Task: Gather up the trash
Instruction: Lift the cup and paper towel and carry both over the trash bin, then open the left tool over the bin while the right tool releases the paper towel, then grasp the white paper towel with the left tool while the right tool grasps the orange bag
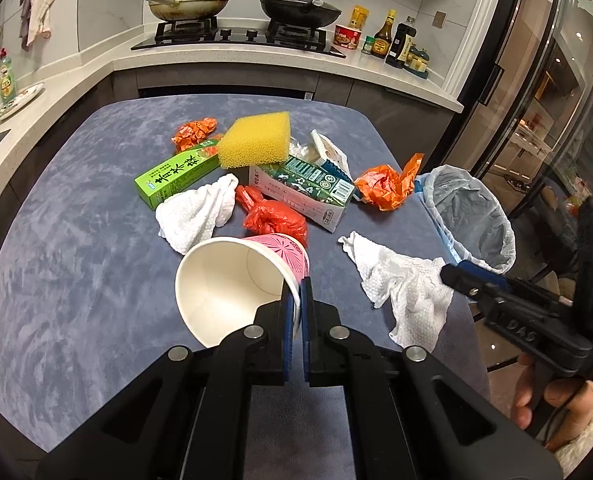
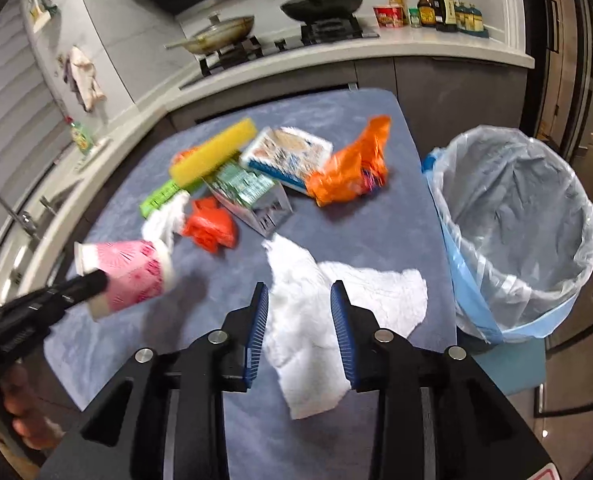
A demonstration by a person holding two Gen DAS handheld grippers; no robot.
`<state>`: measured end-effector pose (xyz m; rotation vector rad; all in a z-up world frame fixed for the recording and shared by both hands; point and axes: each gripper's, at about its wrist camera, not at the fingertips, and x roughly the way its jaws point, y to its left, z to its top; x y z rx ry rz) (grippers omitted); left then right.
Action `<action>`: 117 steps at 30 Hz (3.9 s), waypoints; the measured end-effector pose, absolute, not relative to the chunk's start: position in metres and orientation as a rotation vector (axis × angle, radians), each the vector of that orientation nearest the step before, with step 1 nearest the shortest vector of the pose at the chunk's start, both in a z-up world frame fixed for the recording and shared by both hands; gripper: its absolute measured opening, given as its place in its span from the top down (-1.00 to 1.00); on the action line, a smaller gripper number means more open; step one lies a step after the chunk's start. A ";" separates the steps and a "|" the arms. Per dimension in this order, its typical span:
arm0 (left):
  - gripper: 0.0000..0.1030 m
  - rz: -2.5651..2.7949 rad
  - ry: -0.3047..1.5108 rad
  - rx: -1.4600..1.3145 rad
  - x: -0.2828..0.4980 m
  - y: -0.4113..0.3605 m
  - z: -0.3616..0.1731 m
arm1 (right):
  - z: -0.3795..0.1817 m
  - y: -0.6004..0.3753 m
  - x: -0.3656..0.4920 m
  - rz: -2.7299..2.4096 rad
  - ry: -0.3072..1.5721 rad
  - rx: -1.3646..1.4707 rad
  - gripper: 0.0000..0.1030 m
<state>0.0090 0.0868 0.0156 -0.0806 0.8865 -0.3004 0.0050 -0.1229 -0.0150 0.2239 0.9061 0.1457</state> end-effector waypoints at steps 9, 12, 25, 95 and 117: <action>0.94 -0.297 0.887 -0.078 0.009 0.087 0.015 | -0.075 -0.119 0.031 0.122 1.020 0.240 0.35; 0.94 -0.293 0.890 -0.078 0.010 0.089 0.015 | -0.076 -0.120 0.032 0.121 1.016 0.237 0.94; 0.94 -0.473 0.836 -0.014 0.024 0.024 0.047 | 0.030 -0.194 0.010 0.032 0.787 0.344 0.95; -0.38 -0.417 0.807 -0.072 0.089 -0.015 0.030 | -0.006 -0.262 0.022 -0.235 0.837 0.267 -0.16; -0.54 -0.055 0.940 -0.216 0.118 0.166 -0.053 | -0.017 -0.138 0.039 -0.042 0.883 0.192 -0.16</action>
